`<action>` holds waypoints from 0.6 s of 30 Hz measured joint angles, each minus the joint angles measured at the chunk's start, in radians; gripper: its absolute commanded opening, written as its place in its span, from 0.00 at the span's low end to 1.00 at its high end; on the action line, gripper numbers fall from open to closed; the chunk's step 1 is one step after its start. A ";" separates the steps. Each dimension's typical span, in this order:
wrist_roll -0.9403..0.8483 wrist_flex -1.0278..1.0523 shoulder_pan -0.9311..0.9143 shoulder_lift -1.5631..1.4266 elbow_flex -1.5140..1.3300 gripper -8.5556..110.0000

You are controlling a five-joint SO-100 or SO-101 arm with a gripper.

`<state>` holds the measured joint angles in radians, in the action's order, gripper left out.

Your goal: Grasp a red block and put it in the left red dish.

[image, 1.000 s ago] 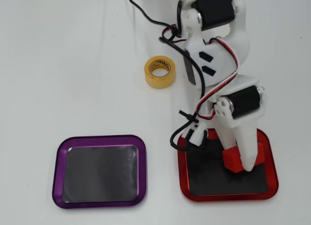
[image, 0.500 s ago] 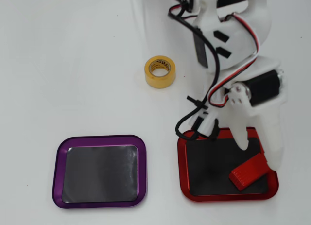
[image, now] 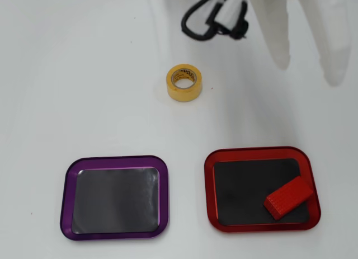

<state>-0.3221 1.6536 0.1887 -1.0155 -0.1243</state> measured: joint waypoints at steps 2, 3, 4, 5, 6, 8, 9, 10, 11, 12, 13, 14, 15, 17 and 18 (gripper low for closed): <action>0.014 0.023 -0.011 0.000 0.012 0.27; 0.029 0.029 -0.018 0.000 0.006 0.27; 0.044 0.035 -0.028 0.000 -0.012 0.27; 0.060 0.035 -0.038 0.000 -0.049 0.27; 0.067 0.037 -0.041 0.000 -0.091 0.27; 0.080 0.041 -0.041 0.000 -0.187 0.27; 0.083 0.041 -0.041 -0.008 -0.242 0.27; 0.083 0.041 -0.034 -0.026 -0.302 0.27; 0.083 0.040 -0.031 -0.055 -0.367 0.27; 0.081 0.040 -0.031 -0.097 -0.433 0.27; 0.078 0.040 -0.031 -0.143 -0.492 0.27; 0.083 0.040 -0.035 -0.193 -0.549 0.27; 0.081 0.037 -0.041 -0.245 -0.611 0.27; 0.083 0.026 -0.044 -0.345 -0.729 0.27; 0.083 0.014 -0.044 -0.394 -0.790 0.27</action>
<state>-0.2393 1.6674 0.1442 -1.4097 -0.9143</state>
